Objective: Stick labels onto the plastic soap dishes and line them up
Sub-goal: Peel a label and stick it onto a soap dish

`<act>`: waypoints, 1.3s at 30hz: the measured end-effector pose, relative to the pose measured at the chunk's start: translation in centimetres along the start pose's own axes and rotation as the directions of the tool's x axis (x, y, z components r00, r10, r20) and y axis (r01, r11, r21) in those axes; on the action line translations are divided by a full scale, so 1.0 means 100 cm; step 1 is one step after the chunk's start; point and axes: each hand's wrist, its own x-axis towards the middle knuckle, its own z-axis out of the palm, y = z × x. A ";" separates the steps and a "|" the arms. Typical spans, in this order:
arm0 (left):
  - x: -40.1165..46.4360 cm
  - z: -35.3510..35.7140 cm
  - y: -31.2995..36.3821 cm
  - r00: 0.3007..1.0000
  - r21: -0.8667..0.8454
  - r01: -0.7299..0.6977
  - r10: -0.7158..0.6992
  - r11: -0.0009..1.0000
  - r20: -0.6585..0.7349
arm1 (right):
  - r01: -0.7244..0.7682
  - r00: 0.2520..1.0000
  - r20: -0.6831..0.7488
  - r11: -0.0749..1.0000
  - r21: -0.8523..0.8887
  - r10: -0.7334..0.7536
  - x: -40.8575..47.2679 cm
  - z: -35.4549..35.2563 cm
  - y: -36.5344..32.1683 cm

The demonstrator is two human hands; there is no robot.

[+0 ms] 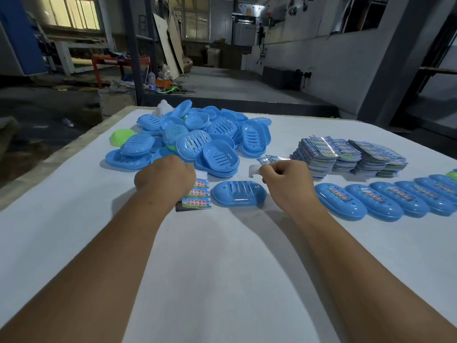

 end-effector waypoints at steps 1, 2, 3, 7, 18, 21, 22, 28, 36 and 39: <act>0.001 0.000 -0.003 1.000 0.036 0.008 -0.009 0.999 0.027 | 0.003 1.000 0.003 1.000 -0.006 -0.003 -0.001 0.000 0.000; 0.002 0.000 -0.006 0.999 0.062 0.014 -0.016 0.998 0.043 | 0.005 1.000 0.007 1.000 -0.009 -0.005 -0.002 0.000 0.000; 0.002 0.001 -0.008 0.999 0.080 0.017 -0.020 0.997 0.046 | 0.009 1.000 0.012 1.000 -0.009 -0.008 -0.002 0.000 0.000; 0.002 0.002 -0.011 0.999 0.136 -0.015 0.022 0.991 -0.047 | 0.026 1.000 0.014 1.000 -0.015 -0.026 -0.003 0.001 -0.001; -0.034 0.015 0.042 0.917 -0.881 -0.222 0.396 0.417 -0.043 | 0.108 0.994 -0.001 0.994 0.007 -0.108 -0.007 0.004 -0.005; -0.035 0.017 0.044 0.904 -0.916 -0.161 0.427 0.368 0.012 | 0.128 0.992 -0.007 0.992 0.004 -0.128 -0.008 0.004 -0.005; -0.035 0.017 0.044 0.905 -0.920 -0.148 0.425 0.363 0.023 | 0.133 0.991 -0.007 0.991 0.008 -0.133 -0.008 0.004 -0.005; -0.035 0.019 0.045 0.907 -0.917 -0.099 0.413 0.386 0.076 | 0.159 0.986 0.032 0.985 0.067 -0.162 -0.010 0.005 -0.007; -0.033 0.014 0.043 0.925 -0.937 -0.061 0.373 0.345 0.077 | 0.199 0.970 0.104 0.966 0.167 -0.218 -0.012 0.004 -0.009; -0.033 0.015 0.043 0.923 -0.958 0.002 0.368 0.287 0.112 | 0.209 0.968 0.098 0.960 0.188 -0.230 -0.012 0.004 -0.011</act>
